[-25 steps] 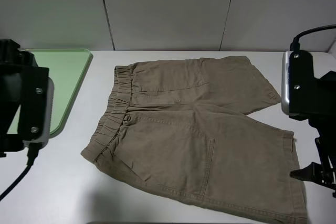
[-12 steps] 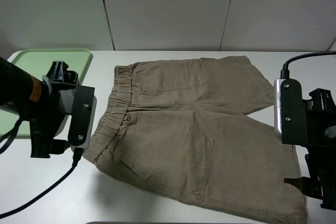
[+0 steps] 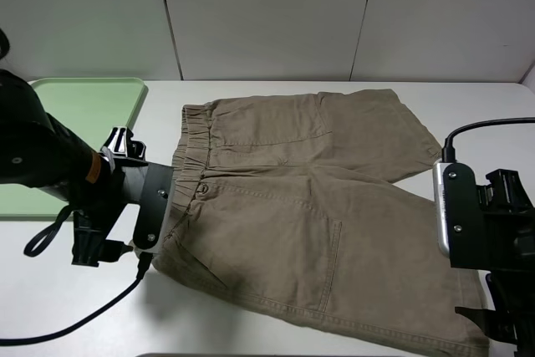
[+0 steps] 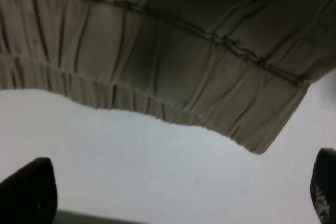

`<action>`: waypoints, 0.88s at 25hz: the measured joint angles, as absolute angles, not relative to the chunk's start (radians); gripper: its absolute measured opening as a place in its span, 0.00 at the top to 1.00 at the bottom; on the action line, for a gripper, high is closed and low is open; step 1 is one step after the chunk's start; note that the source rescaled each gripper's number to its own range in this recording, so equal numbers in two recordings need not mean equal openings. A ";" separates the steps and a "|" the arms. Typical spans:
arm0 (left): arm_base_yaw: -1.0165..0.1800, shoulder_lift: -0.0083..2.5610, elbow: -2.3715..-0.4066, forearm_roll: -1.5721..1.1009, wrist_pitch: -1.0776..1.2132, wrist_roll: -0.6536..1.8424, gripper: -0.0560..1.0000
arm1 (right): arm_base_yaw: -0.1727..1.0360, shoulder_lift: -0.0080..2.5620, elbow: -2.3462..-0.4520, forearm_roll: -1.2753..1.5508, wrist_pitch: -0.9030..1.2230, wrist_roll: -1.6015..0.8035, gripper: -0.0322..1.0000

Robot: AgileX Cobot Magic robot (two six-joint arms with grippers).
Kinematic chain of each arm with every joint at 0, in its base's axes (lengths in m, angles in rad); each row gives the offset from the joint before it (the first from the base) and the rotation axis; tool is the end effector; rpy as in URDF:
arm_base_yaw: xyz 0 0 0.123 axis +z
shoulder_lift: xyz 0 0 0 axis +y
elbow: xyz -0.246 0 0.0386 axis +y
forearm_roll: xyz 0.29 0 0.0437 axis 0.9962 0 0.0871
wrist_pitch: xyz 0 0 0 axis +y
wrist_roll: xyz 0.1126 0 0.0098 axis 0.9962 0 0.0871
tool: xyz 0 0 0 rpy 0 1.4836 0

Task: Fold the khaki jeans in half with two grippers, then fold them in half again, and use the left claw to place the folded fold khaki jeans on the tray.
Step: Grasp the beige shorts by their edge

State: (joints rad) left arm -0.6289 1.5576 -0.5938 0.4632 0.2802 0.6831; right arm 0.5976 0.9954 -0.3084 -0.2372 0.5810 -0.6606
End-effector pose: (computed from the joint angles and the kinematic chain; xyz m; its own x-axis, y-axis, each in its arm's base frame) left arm 0.2384 -0.1561 0.0548 0.1780 0.9807 -0.0813 0.8917 -0.1258 0.4347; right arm 0.1689 0.0973 0.0971 -0.1050 -0.9805 -0.1659 -0.9131 0.1612 -0.3746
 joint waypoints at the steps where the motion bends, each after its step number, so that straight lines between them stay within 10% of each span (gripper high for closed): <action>1: -0.629 1.568 -0.594 0.463 0.277 0.682 0.00 | 0.598 0.997 -0.303 -0.237 0.581 -0.661 0.00; 22: -0.629 1.596 -0.587 0.454 0.160 0.681 0.00 | 0.598 1.262 -0.270 -0.226 0.401 -0.673 0.00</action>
